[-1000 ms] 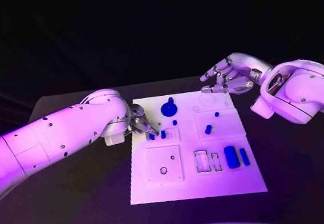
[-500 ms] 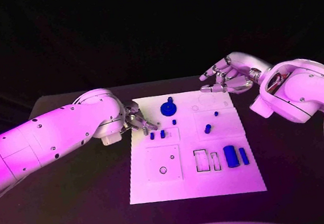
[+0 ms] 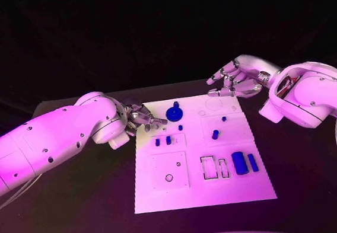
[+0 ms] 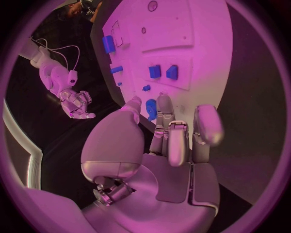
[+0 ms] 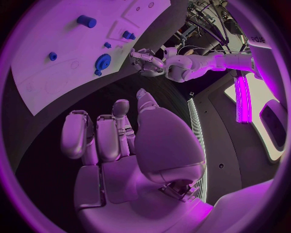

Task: Assemble the parts on the task board

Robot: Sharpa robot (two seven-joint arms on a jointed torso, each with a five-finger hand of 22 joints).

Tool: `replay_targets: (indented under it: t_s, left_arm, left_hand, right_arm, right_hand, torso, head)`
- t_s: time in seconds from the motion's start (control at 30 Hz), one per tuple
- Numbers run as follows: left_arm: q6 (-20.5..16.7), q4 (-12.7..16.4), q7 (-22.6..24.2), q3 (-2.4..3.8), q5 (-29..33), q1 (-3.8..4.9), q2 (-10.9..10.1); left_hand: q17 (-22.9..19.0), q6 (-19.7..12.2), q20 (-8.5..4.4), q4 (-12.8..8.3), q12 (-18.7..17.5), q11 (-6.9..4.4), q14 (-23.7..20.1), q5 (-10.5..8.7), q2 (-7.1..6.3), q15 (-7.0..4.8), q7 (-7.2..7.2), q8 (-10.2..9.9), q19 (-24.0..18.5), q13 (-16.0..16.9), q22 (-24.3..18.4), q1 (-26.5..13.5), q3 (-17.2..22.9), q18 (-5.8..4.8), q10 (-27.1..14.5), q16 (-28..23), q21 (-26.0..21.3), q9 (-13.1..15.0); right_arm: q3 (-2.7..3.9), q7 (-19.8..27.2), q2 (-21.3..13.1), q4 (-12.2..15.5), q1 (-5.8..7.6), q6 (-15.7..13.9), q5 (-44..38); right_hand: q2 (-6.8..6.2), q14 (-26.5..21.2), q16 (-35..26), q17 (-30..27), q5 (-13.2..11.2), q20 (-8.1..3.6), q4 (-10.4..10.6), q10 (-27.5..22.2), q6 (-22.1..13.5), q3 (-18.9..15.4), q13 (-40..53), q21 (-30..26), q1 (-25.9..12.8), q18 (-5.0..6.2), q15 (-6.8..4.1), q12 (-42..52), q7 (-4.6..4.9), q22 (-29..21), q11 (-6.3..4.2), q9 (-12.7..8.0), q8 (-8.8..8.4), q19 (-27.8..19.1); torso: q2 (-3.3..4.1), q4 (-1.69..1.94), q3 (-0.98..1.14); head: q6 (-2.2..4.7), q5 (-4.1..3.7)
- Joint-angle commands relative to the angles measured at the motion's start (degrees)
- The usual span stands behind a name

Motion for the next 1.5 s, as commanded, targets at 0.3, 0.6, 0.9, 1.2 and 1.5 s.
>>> replay_targets:
  t_s: [0.3, 0.6, 0.9, 1.2, 1.5]
  left_arm:
    - [-12.8, -1.6, 29.3, -1.79, -12.6, -0.71, 3.7]
    - [-11.4, -3.6, 27.1, -2.59, -21.8, -1.55, 6.7]
    - [-6.3, -5.8, 21.7, -2.96, -28.3, -1.66, 9.3]
    - [-4.3, -7.0, 20.2, -3.01, -30.9, -1.73, 10.6]
    - [-3.4, -7.4, 20.0, -3.01, -31.3, -1.75, 11.1]
  left_hand:
    - [-32.8, -5.3, 4.52, -9.4, -23.6, 5.10, -20.0, -2.75, -1.50, 4.80, 3.61, -12.1, -18.4, -20.7, -25.0, 21.0, 11.9, 5.16, -11.1, -39.2, -35.3, -10.3]
    - [-36.5, -1.3, 4.75, -9.6, -31.6, 5.85, -13.5, -3.71, -3.31, 4.86, 3.38, -18.1, -12.7, -30.4, -27.6, 18.1, 12.2, 5.15, -9.4, -39.9, -37.1, -15.6]
    - [-10.3, 3.0, 3.61, -9.1, -32.8, 4.86, 0.1, -3.69, -3.14, 3.86, 3.62, -20.7, 0.4, -34.4, -13.5, 16.8, 10.3, 2.23, -5.5, -11.8, -17.9, -18.3]
    - [-8.9, 5.1, 3.32, -8.9, -33.5, 4.61, 1.0, -3.67, -3.10, 3.53, 3.62, -21.2, 2.8, -35.6, -8.3, 16.7, 10.2, 1.23, -3.9, -9.4, -11.6, -18.9]
    - [-9.8, 6.7, 2.96, -8.9, -33.6, 4.09, 1.2, -3.54, -2.78, 3.11, 3.15, -21.2, 4.0, -36.0, -5.0, 17.2, 10.9, 0.57, -1.9, -9.2, -7.6, -19.2]
  right_arm:
    - [-0.01, 0.2, 0.1, -0.1, -0.03, 0.5, -0.1]
    - [-0.02, 0.1, 0.2, 0.0, -0.03, 0.6, -0.1]
    - [-0.03, 0.7, 0.2, 0.0, -0.03, -0.1, -0.1]
    - [-0.03, 1.2, 0.3, 0.0, -0.04, -0.7, -0.1]
    - [-0.03, 1.5, 0.2, 0.1, -0.04, -1.2, -0.1]
  right_hand:
    - [0.69, 1.4, -0.2, 0.0, 0.3, 0.00, 0.1, -0.4, 0.4, -0.3, 0.0, -0.4, 0.0, 0.75, -0.16, -0.1, -0.01, 0.0, 0.13, 0.1, 0.34, -0.3]
    - [0.78, 1.4, -0.2, 0.0, 0.3, 0.00, 0.1, -0.4, 0.4, -0.3, 0.0, -0.4, 0.1, 0.75, -0.17, 0.0, -0.02, 0.0, 0.13, 0.1, 0.35, -0.3]
    - [1.03, 1.5, 0.0, 0.2, 0.5, -0.01, 0.0, -0.3, 0.5, -0.3, 0.2, -0.3, 0.4, 0.72, -0.19, 0.3, -0.04, 0.1, 0.09, 0.1, 0.39, -0.2]
    - [1.20, 1.5, 0.0, 0.4, 0.7, -0.03, 0.0, -0.2, 0.6, -0.3, 0.3, -0.3, 0.7, 0.70, -0.22, 0.5, -0.07, 0.2, 0.06, 0.1, 0.44, -0.1]
    - [1.38, 1.6, 0.2, 0.6, 1.4, -0.08, -0.1, 0.0, 0.7, -0.3, 0.4, -0.2, 1.1, 0.67, -0.28, 0.8, -0.11, 0.4, 0.01, 0.1, 0.49, 0.1]
  torso:
    - [0.05, -0.04, -0.11]
    - [0.06, -0.04, -0.03]
    - [0.03, -0.05, -0.04]
    - [0.05, -0.03, -0.06]
    - [0.02, 0.00, -0.05]
  head:
    - [0.75, -0.74]
    - [1.03, -1.03]
    - [1.00, -1.09]
    - [0.99, -1.24]
    - [0.83, -1.27]
